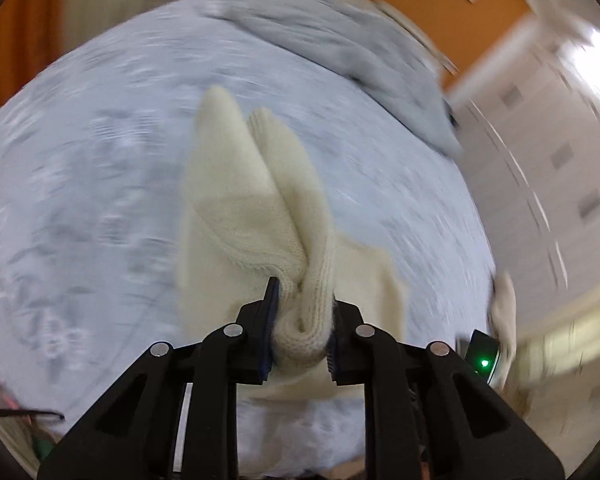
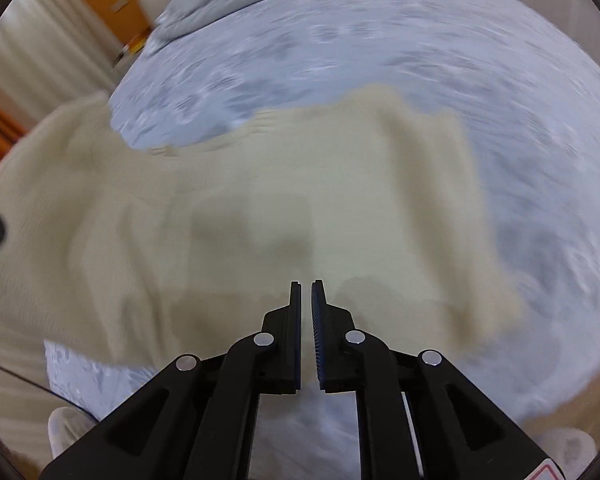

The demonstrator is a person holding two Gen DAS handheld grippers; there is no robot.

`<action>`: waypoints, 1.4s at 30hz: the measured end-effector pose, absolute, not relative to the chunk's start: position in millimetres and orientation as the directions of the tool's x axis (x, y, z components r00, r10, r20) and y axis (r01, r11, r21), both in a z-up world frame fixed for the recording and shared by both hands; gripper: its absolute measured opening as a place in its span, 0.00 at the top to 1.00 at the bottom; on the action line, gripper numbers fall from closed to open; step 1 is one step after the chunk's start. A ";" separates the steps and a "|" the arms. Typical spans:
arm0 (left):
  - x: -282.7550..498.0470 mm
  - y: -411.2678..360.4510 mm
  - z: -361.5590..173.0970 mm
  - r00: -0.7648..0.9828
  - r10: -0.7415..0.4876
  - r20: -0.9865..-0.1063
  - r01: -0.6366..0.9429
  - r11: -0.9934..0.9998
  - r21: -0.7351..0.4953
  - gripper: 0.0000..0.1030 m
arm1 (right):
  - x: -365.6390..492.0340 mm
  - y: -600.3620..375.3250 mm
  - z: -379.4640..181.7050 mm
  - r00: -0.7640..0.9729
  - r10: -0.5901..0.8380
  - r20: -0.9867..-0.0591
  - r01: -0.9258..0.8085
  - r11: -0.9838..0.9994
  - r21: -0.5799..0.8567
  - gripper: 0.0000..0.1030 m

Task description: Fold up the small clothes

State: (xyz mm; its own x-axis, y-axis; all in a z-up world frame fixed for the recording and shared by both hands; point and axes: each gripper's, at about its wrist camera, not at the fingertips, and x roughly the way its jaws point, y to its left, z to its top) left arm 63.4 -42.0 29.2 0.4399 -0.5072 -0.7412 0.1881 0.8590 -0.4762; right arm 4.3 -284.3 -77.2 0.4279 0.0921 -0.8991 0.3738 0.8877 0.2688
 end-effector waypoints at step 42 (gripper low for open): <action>-39.7 -32.0 -49.2 0.354 -0.246 -0.902 0.278 0.949 -0.150 0.22 | -37.3 -394.4 -98.8 0.439 0.219 -0.871 0.500 0.747 0.439 0.81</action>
State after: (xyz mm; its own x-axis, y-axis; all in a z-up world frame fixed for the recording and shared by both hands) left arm -39.7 -32.0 -49.2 0.3545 -0.2461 -0.9021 0.2779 0.9489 -0.1497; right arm -37.3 -394.4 -98.8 0.4393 0.2188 -0.8713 0.4995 0.7466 0.4394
